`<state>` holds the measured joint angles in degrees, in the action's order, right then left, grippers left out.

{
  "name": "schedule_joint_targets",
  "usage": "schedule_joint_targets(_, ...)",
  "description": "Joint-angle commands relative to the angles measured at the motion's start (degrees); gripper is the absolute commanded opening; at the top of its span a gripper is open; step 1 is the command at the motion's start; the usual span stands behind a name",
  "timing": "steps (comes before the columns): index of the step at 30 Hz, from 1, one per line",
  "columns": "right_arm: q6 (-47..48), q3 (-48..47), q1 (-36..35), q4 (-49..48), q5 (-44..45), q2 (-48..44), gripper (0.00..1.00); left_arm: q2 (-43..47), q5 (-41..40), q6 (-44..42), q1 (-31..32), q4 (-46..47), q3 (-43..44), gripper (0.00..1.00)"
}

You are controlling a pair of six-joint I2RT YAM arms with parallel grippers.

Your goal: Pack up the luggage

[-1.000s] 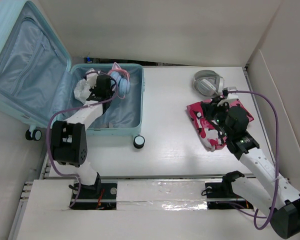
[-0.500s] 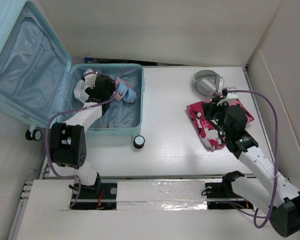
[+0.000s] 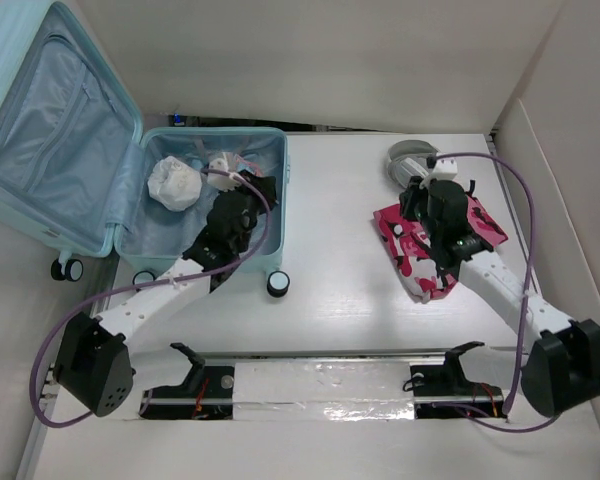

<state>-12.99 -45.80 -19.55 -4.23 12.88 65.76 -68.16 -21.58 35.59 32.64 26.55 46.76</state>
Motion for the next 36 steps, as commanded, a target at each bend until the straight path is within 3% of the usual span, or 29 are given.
schedule_joint_targets(1,3.9,-7.7,2.8,-1.7,1.6,6.5,0.41,0.7,2.1,-4.8,7.0,5.2,-2.5,0.07)
schedule_joint_targets(3,5.3,-15.6,5.0,2.3,1.2,14.1,0.58,0.7,4.3,-6.6,10.0,4.7,-3.8,0.06)
schedule_joint_targets(4,7.8,-18.1,5.7,2.9,0.3,16.6,0.62,1.1,4.8,-6.8,12.3,4.4,-4.3,0.06)
schedule_joint_targets(7,12.4,-28.3,7.5,7.5,1.0,26.9,0.73,3.9,12.2,-7.4,13.6,6.0,-8.0,0.18)
schedule_joint_targets(9,14.9,-35.5,8.4,10.5,0.3,31.3,0.80,6.9,17.2,-8.5,13.6,6.4,-10.3,0.32)
schedule_joint_targets(11,17.4,-39.9,10.2,13.1,-3.7,36.8,0.84,10.7,18.3,-10.1,13.6,5.3,-10.8,0.42)
schedule_joint_targets(13,19.0,-43.9,11.7,15.0,-5.8,40.3,0.86,13.7,19.6,-11.3,13.6,5.1,-12.1,0.46)
schedule_joint_targets(18,21.3,-49.9,16.7,18.8,-21.9,46.6,0.90,21.7,20.3,-14.0,14.7,7.9,-15.9,0.50)
schedule_joint_targets(25,24.7,-53.8,16.7,22.3,-20.4,52.8,0.93,23.1,20.2,-15.1,15.9,6.7,-16.6,0.50)
schedule_joint_targets(29,27.1,-56.9,16.1,27.7,-24.2,56.3,0.91,22.8,18.8,-15.0,15.9,6.3,-17.1,0.50)
schedule_joint_targets(32,27.2,-55.5,15.0,26.9,-23.7,56.2,0.82,22.9,18.3,-15.0,15.9,6.2,-17.1,0.50)
schedule_joint_targets(35,26.2,-53.7,15.0,24.5,-23.0,55.2,0.62,23.7,17.6,-14.9,15.9,6.2,-17.5,0.50)
schedule_joint_targets(36,25.9,-53.5,15.0,23.7,-23.1,54.9,0.47,23.9,16.9,-14.9,15.9,6.4,-17.8,0.50)
